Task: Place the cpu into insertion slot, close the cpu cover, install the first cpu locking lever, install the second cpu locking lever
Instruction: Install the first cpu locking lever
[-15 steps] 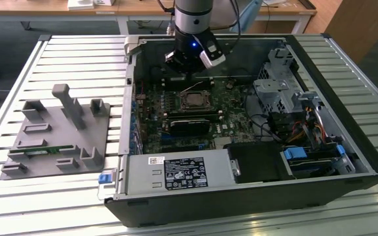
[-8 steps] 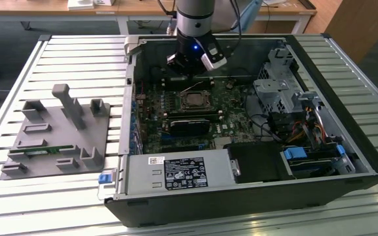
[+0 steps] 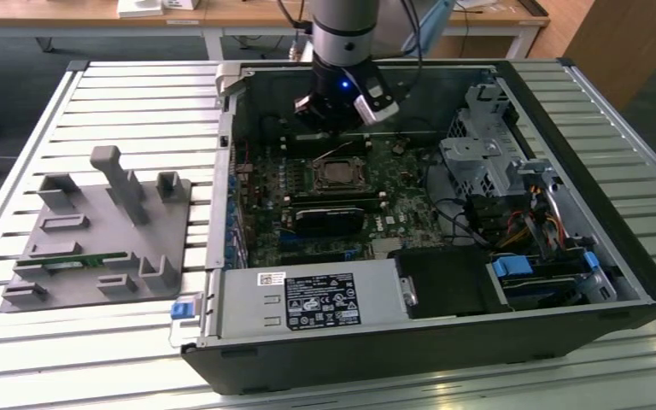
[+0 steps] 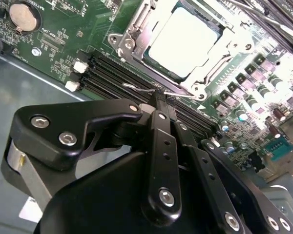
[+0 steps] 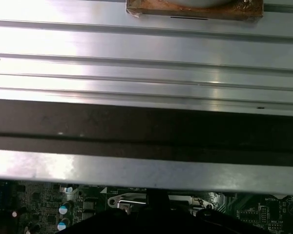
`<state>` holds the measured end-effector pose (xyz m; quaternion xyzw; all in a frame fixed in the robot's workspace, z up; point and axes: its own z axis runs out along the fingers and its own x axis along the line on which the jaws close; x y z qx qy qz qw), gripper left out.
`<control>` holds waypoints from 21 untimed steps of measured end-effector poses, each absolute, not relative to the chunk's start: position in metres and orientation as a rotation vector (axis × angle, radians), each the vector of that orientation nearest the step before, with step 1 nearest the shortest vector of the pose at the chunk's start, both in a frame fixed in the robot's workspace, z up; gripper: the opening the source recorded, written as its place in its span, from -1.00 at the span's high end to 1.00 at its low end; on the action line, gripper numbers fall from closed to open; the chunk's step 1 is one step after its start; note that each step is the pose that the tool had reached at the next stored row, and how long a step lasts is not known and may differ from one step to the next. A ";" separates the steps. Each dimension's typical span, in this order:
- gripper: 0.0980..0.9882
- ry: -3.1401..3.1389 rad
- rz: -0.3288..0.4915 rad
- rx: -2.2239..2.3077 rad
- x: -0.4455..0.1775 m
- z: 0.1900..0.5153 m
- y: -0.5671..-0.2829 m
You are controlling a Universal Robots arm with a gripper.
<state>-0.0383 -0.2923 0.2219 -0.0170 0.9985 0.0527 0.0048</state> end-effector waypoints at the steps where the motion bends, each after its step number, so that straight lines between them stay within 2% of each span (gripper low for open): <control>1: 0.98 3.127 0.165 -0.053 -0.037 0.222 -0.292; 21: 0.98 3.132 0.165 -0.053 -0.018 0.208 -0.291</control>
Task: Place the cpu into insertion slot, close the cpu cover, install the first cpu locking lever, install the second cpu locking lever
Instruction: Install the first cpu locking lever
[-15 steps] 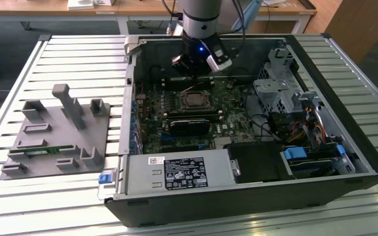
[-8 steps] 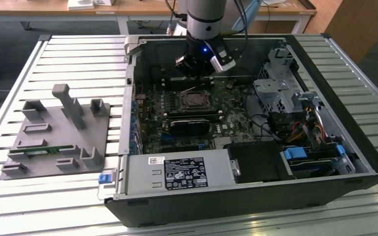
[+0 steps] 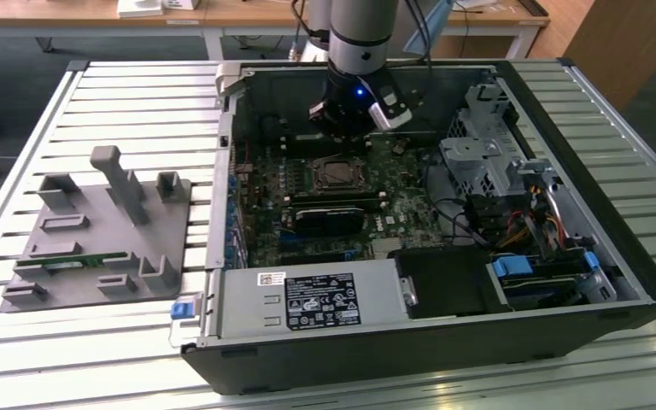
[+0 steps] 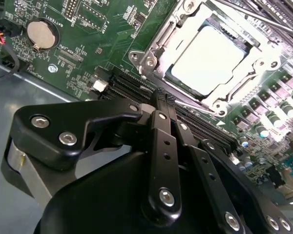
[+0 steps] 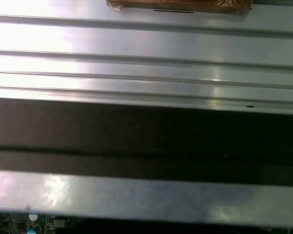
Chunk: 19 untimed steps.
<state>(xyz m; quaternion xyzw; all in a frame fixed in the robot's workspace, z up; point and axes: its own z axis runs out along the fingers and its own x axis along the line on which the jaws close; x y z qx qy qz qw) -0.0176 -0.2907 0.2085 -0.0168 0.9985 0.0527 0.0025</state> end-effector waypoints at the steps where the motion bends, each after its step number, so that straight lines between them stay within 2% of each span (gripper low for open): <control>1: 0.98 3.132 0.165 -0.053 -0.018 0.207 -0.291; 19: 0.98 3.132 0.160 -0.053 -0.017 0.202 -0.291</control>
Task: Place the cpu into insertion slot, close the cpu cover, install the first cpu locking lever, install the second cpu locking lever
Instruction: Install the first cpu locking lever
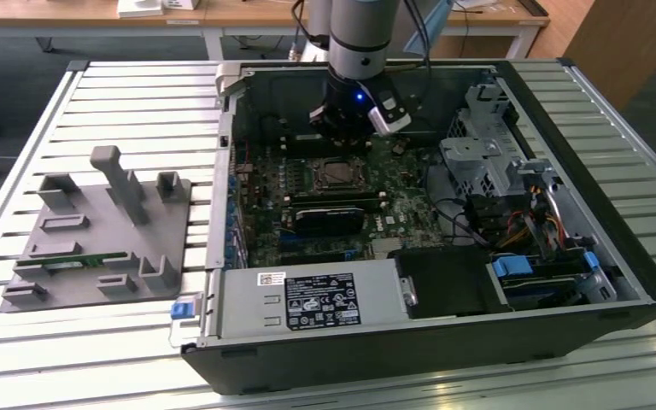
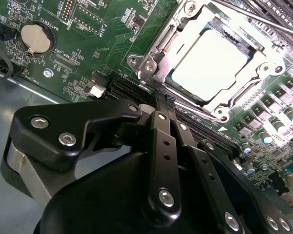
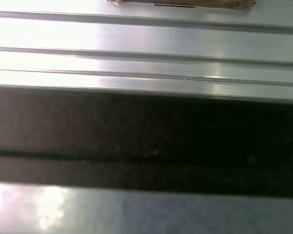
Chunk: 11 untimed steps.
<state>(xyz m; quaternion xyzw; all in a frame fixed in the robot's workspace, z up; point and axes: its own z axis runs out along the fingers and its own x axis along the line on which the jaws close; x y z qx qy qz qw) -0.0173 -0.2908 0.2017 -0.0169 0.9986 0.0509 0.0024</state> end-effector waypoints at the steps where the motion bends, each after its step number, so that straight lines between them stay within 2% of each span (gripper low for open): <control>1: 0.98 3.132 0.160 -0.053 -0.017 0.202 -0.291; 11: 0.98 3.136 0.089 -0.053 -0.017 0.199 -0.290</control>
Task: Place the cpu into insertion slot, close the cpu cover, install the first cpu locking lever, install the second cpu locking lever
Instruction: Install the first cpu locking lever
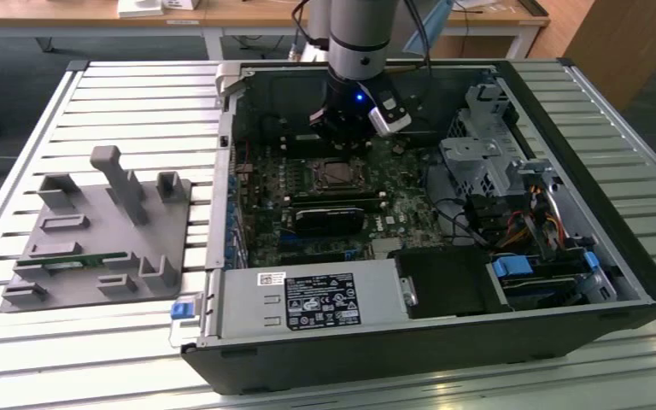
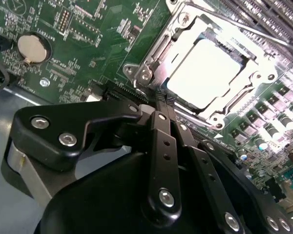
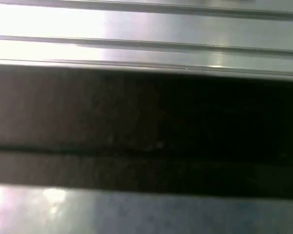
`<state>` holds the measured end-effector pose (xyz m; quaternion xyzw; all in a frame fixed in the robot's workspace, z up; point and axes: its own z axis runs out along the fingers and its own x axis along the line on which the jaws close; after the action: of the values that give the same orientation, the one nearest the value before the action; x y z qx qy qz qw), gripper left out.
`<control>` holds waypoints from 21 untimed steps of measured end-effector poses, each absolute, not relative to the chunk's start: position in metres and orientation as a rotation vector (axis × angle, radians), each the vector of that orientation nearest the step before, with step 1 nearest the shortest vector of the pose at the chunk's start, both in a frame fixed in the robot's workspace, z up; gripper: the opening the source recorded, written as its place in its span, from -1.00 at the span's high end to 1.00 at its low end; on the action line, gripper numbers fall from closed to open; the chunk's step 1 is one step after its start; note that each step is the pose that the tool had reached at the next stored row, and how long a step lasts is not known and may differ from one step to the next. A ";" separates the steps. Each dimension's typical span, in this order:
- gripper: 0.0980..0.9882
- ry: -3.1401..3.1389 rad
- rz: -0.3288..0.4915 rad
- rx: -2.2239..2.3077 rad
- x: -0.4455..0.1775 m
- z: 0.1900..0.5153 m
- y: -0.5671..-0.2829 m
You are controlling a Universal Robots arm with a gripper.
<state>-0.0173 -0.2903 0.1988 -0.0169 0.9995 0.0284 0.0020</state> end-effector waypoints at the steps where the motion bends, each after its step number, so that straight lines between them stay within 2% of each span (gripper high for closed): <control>1: 0.98 3.136 0.080 -0.053 -0.017 0.198 -0.290; 7: 0.98 3.137 0.058 -0.053 -0.017 0.196 -0.288; 15: 0.98 3.135 0.093 -0.053 -0.017 0.197 -0.288; 21: 0.98 3.136 0.092 -0.053 -0.017 0.213 -0.288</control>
<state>-0.0173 -0.2879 0.2134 -0.0169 0.9994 0.0294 0.0021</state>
